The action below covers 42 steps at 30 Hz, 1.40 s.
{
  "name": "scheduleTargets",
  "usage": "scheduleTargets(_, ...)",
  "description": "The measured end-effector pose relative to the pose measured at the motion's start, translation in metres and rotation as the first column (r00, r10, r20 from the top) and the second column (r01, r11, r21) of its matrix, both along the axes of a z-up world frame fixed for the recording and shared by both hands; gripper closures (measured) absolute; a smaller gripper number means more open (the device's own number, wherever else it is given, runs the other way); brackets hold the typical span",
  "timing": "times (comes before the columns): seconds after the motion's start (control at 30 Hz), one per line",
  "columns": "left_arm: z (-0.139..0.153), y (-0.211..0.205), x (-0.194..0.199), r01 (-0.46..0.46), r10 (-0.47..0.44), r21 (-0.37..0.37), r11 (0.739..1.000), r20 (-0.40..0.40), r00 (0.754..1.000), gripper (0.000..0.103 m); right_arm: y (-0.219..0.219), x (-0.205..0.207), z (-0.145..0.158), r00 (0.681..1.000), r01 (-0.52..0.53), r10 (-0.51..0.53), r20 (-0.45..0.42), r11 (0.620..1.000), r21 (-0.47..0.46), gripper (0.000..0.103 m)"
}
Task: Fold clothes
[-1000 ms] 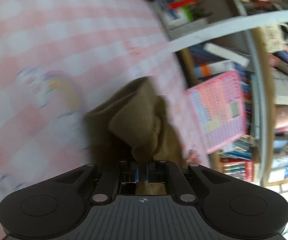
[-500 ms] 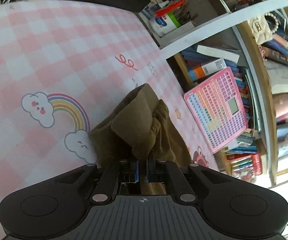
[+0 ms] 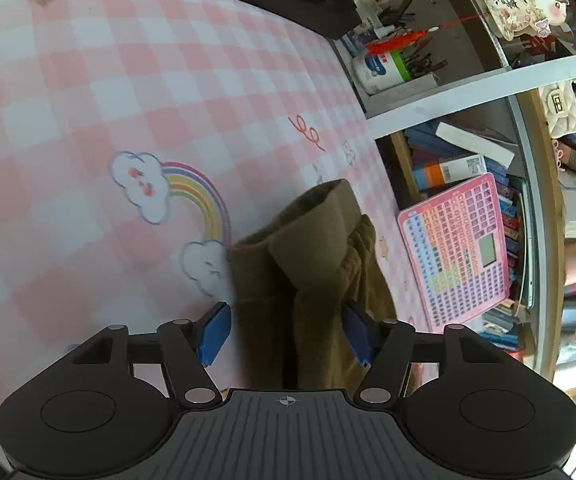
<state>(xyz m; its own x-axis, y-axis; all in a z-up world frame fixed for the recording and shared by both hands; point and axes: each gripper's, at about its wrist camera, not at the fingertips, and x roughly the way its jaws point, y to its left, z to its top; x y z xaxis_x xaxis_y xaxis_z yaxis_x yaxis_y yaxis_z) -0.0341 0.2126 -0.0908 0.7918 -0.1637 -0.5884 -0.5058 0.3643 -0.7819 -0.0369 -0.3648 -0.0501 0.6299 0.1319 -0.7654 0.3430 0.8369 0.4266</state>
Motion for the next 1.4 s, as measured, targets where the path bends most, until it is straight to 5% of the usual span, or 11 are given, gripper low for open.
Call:
scheduleTargets(0.03, -0.001, -0.001, 0.003, -0.016, 0.017, 0.006, 1.0, -0.021, 1.0, 0.075, 0.001, 0.001, -0.003, 1.0, -0.005, 0.005, -0.009, 1.0, 0.003, 0.084)
scheduleTargets(0.13, 0.011, -0.01, 0.012, -0.014, 0.013, 0.065, 0.998, 0.005, 1.0, 0.091, 0.006, 0.006, -0.011, 0.999, -0.028, 0.028, -0.028, 1.0, -0.01, 0.094)
scheduleTargets(0.2, 0.051, -0.029, 0.008, 0.053, -0.084, 0.204, 0.978, 0.147, 0.986, 0.092, 0.007, 0.007, -0.015, 0.999, -0.034, 0.033, -0.014, 0.999, -0.01, 0.095)
scheduleTargets(0.27, 0.093, -0.047, -0.004, 0.112, -0.227, 0.365, 0.924, 0.291, 0.929, 0.092, 0.01, 0.008, -0.015, 0.999, -0.051, 0.051, -0.009, 0.998, -0.031, 0.096)
scheduleTargets(0.3, 0.095, -0.045, -0.009, 0.102, -0.228, 0.387, 0.916, 0.296, 0.928, 0.092, 0.012, 0.009, -0.015, 0.998, -0.059, 0.059, -0.009, 0.997, -0.042, 0.096)
scheduleTargets(0.43, 0.03, -0.002, -0.005, 0.06, -0.072, 0.2, 0.978, 0.051, 0.996, 0.093, 0.015, 0.01, -0.016, 0.997, -0.073, 0.073, -0.004, 0.997, -0.038, 0.096)
scheduleTargets(0.6, 0.002, 0.005, -0.012, 0.029, -0.032, 0.138, 0.99, 0.022, 0.999, 0.092, 0.027, 0.011, -0.014, 0.995, -0.098, 0.098, -0.004, 0.993, -0.072, 0.096)
scheduleTargets(0.87, 0.008, 0.008, -0.017, 0.07, -0.069, 0.14, 0.988, -0.008, 0.998, 0.06, 0.029, 0.007, -0.014, 0.998, -0.069, 0.07, 0.008, 0.996, -0.059, 0.086)
scheduleTargets(0.93, 0.009, 0.007, -0.024, 0.075, -0.075, 0.129, 0.989, -0.005, 0.997, 0.059, 0.031, 0.003, -0.011, 0.998, -0.056, 0.057, 0.011, 0.997, -0.056, 0.075)
scheduleTargets(1.13, 0.015, 0.004, -0.04, 0.099, -0.103, 0.111, 0.989, 0.026, 0.994, 0.058, 0.047, -0.016, 0.008, 0.998, -0.045, 0.049, 0.05, 0.996, -0.073, 0.071)
scheduleTargets(1.4, 0.032, -0.023, -0.053, 0.214, -0.229, 0.263, 0.941, 0.027, 0.973, 0.058, 0.088, -0.042, 0.032, 0.982, -0.143, 0.163, 0.099, 0.972, -0.188, 0.06)
